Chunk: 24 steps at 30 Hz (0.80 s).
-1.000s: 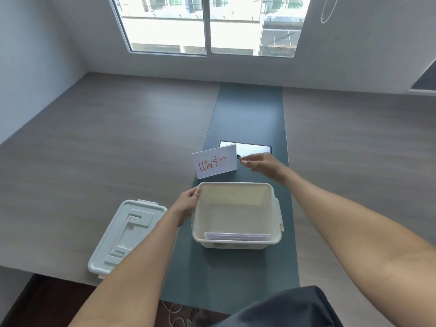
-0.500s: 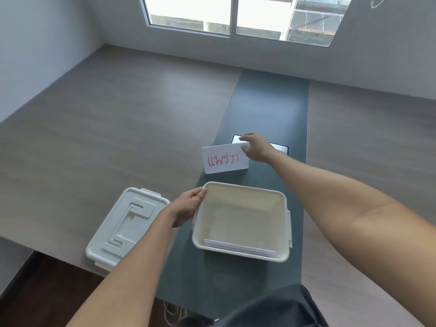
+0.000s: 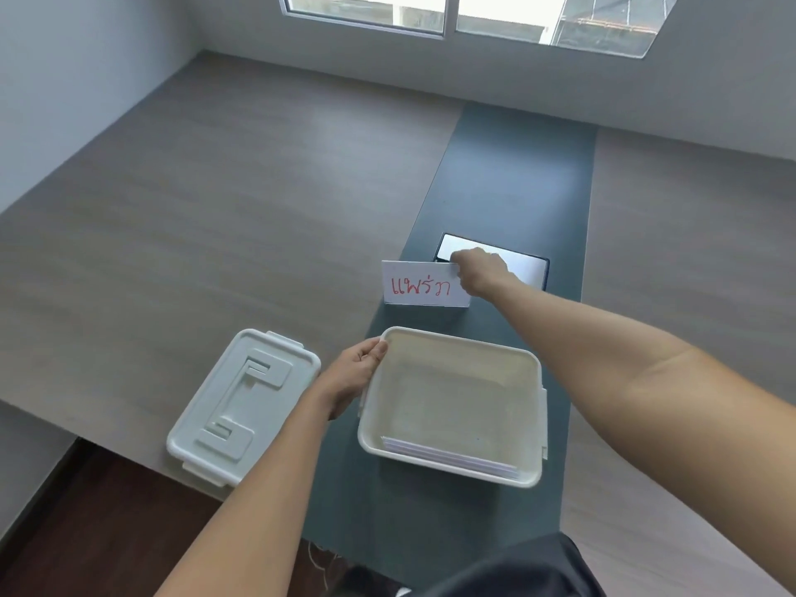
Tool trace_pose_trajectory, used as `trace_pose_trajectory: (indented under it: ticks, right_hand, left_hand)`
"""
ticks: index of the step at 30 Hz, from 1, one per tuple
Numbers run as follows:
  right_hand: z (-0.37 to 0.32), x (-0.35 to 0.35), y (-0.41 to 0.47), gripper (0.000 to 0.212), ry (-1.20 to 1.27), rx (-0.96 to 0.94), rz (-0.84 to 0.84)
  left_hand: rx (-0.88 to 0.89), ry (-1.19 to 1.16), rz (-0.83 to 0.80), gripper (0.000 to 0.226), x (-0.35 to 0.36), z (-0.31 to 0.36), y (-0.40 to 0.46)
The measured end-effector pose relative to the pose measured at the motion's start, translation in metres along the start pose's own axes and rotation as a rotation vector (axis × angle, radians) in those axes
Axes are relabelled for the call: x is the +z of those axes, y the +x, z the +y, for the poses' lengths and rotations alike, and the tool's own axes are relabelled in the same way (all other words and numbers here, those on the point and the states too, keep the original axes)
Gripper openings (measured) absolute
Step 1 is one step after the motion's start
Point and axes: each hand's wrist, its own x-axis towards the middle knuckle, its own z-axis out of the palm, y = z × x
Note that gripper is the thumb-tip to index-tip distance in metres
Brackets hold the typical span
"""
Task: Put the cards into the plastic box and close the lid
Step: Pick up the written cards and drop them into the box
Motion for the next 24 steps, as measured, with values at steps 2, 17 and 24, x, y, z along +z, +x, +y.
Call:
trace_pose_trajectory:
  ticks: [2,17,24]
  right_hand:
    - [-0.003,0.002,-0.006,0.037,0.036,0.029,0.017]
    - [0.047,-0.065,-0.08,0.021,0.68,0.089,0.162]
    - [0.07,-0.092,-0.137,0.019,0.802,-0.045,0.185]
  left_hand:
    - [-0.004,0.007,-0.01,0.036,-0.001,0.001,0.0]
    - [0.024,0.022,-0.011,0.036,0.001,-0.006,0.004]
    - [0.027,0.08,-0.027,0.034,0.002,-0.002,-0.003]
